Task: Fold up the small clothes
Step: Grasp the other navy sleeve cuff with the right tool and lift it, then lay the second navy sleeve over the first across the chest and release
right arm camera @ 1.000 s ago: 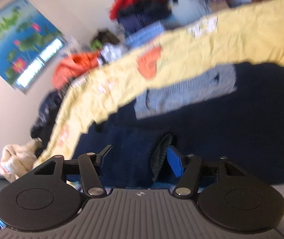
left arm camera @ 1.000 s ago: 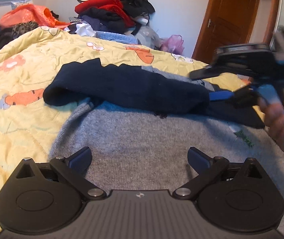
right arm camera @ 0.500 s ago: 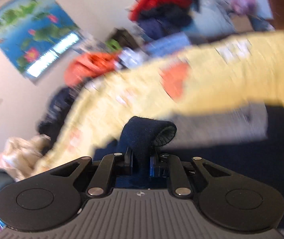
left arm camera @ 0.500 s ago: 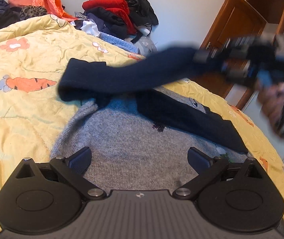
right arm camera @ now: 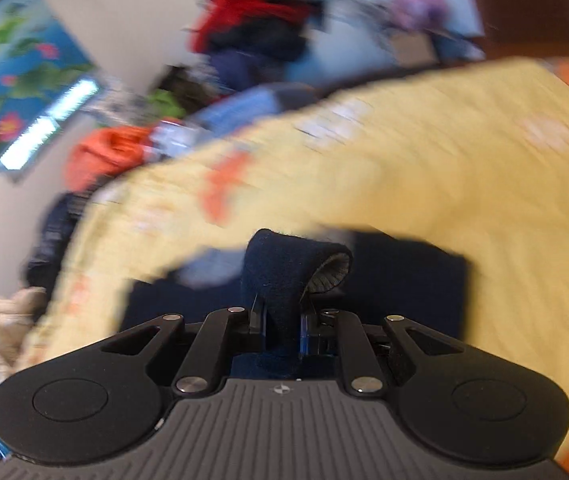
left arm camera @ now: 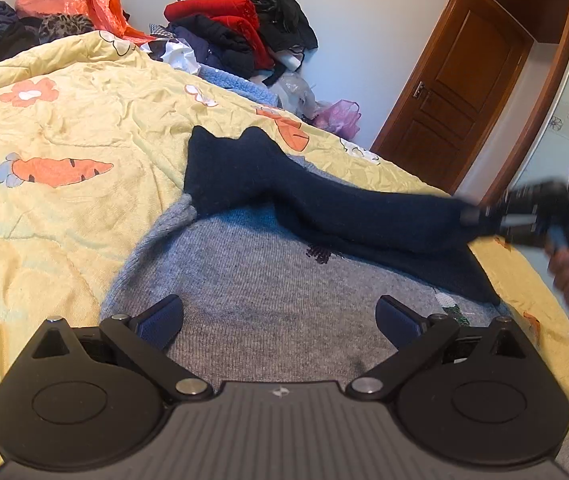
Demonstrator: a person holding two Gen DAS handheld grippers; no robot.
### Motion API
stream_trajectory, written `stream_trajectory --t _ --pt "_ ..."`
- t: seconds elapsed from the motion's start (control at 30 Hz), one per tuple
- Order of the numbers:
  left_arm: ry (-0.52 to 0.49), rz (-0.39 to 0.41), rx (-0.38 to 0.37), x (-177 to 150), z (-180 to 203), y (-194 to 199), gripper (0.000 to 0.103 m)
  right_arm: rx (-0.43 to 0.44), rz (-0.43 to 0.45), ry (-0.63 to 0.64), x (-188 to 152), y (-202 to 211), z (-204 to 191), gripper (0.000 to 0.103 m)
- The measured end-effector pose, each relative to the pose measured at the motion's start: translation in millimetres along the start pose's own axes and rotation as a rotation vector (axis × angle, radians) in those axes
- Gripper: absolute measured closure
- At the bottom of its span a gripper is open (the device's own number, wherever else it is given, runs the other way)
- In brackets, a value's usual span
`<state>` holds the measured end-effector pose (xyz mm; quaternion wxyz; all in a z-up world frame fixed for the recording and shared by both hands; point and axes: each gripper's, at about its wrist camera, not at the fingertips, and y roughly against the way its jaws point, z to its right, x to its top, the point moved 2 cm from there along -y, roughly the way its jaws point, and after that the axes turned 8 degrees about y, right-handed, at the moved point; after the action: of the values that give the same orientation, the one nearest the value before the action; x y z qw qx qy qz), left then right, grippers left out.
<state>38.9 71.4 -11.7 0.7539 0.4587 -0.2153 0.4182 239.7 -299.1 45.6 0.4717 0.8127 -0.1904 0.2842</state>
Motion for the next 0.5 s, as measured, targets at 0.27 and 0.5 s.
stream_trajectory --t 0.27,0.5 --pt "-0.028 -0.005 0.022 -1 4 -3 0.000 -0.057 -0.010 0.016 -18 -9 15 0.084" --pt "-0.036 -0.007 0.028 -1 4 -3 0.000 -0.103 -0.086 0.026 -10 -20 32 0.077"
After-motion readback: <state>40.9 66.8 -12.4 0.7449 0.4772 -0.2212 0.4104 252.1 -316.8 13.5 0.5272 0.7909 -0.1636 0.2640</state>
